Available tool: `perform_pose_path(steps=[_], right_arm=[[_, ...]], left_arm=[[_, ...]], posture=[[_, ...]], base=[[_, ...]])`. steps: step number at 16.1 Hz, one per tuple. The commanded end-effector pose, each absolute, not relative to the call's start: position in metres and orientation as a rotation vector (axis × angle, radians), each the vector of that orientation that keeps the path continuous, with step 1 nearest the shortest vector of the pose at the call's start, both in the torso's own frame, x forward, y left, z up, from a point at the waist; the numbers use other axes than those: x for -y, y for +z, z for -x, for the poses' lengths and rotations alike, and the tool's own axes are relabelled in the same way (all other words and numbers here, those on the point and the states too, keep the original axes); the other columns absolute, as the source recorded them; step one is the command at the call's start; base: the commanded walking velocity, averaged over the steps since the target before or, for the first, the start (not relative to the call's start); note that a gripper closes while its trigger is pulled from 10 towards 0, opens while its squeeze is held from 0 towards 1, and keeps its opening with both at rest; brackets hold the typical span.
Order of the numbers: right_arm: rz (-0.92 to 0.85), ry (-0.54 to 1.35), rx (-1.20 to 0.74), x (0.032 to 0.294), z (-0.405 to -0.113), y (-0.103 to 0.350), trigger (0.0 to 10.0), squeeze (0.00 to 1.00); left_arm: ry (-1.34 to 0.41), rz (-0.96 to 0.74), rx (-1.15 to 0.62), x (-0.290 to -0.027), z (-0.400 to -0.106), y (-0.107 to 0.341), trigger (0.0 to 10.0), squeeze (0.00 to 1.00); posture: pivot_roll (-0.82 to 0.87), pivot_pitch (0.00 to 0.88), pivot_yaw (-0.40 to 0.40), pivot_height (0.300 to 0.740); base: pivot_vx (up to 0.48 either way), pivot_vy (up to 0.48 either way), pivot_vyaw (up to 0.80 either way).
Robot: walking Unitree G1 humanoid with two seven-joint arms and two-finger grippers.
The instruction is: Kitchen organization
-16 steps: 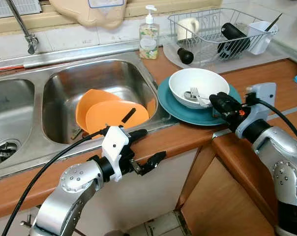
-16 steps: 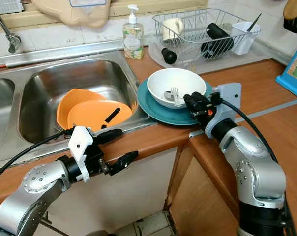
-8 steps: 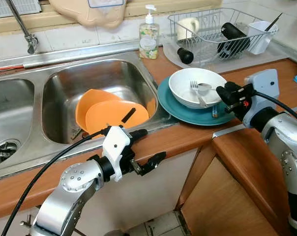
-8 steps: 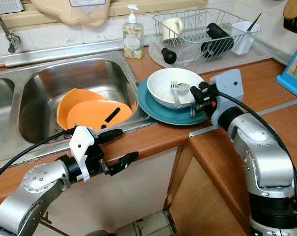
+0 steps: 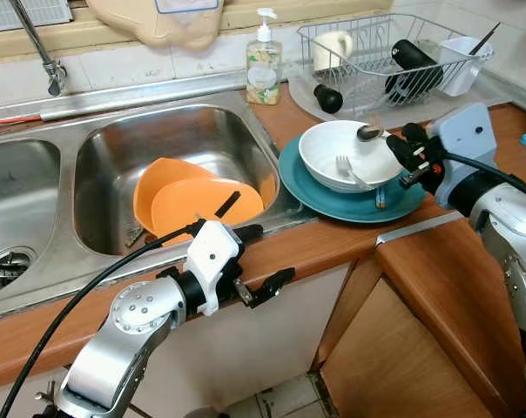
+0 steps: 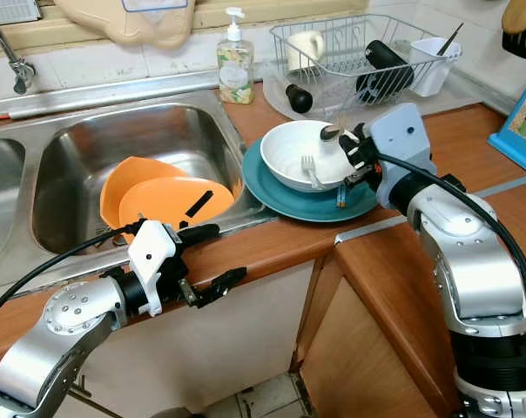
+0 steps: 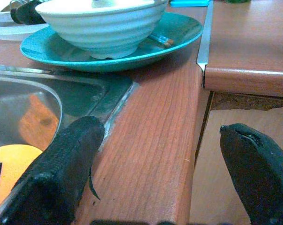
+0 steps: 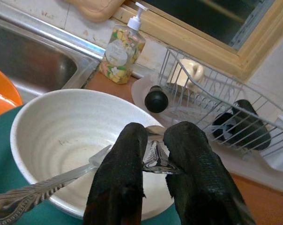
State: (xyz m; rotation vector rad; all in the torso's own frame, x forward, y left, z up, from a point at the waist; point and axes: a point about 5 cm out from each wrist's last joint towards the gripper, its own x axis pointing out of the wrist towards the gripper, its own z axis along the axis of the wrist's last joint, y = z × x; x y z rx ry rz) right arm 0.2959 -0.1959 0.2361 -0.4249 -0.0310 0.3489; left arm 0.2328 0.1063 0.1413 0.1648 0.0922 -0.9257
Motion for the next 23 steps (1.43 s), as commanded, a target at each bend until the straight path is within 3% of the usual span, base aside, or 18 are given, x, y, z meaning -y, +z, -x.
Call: perform_pose_path(steps=[1, 3, 4, 5, 6, 7, 13, 14, 15, 23], right_arm=[[0.434, 0.351, 0.046, 0.196, -0.295, 0.238, 0.0, 0.00], [0.303, 0.350, 0.096, 0.193, -0.295, 0.248, 0.0, 0.00], [0.249, 0.403, 0.108, 0.186, -0.293, 0.252, 0.0, 0.00], [0.224, 0.448, 0.111, 0.180, -0.291, 0.253, 0.0, 0.00], [0.195, 0.515, 0.111, 0.171, -0.288, 0.254, 0.0, 0.00], [0.174, 0.564, 0.114, 0.162, -0.284, 0.255, 0.0, 0.00], [0.091, 0.764, 0.062, 0.125, -0.268, 0.248, 0.0, 0.00], [0.087, 0.786, 0.056, 0.120, -0.266, 0.247, 0.0, 0.00], [0.082, 0.802, 0.050, 0.118, -0.264, 0.246, 0.0, 0.00], [0.052, 0.815, 0.016, 0.109, -0.260, 0.241, 0.0, 0.00]], left_arm=[[-0.929, -0.188, -0.089, -0.105, -0.235, 0.141, 10.0, 0.81], [-0.885, -0.227, -0.019, -0.105, -0.244, 0.151, 10.0, 0.81], [-0.839, -0.277, 0.051, -0.105, -0.253, 0.161, 10.0, 0.74], [-0.828, -0.303, 0.089, -0.104, -0.258, 0.166, 10.0, 0.31], [-0.812, -0.336, 0.137, -0.103, -0.264, 0.174, 10.0, 0.11], [-0.809, -0.371, 0.181, -0.102, -0.268, 0.181, 10.0, 0.00], [-0.813, -0.583, 0.314, -0.094, -0.288, 0.195, 10.0, 0.00], [-0.796, -0.637, 0.335, -0.094, -0.292, 0.196, 1.3, 0.00], [-0.786, -0.637, 0.334, -0.094, -0.296, 0.197, 0.0, 0.00], [-0.728, -0.729, 0.376, -0.098, -0.310, 0.197, 0.0, 0.00]], posture=[[-0.08, 0.000, 0.035, 0.740], [-0.08, 0.000, 0.033, 0.740], [-0.08, 0.000, 0.033, 0.740], [-0.08, 0.000, 0.033, 0.740], [-0.08, 0.000, 0.035, 0.740], [-0.08, 0.000, 0.036, 0.740], [-0.07, 0.000, 0.041, 0.740], [-0.07, 0.000, 0.044, 0.740], [-0.07, 0.000, 0.046, 0.740], [-0.07, 0.000, 0.053, 0.740]], base=[[0.000, 0.000, 0.00], [0.000, 0.000, 0.00], [0.000, 0.000, 0.00], [0.000, 0.000, 0.00], [0.000, 0.000, 0.00], [0.000, 0.000, 0.00], [0.000, 0.000, 0.00], [0.000, 0.000, 0.00], [0.000, 0.000, 0.00], [0.000, 0.000, 0.00]])
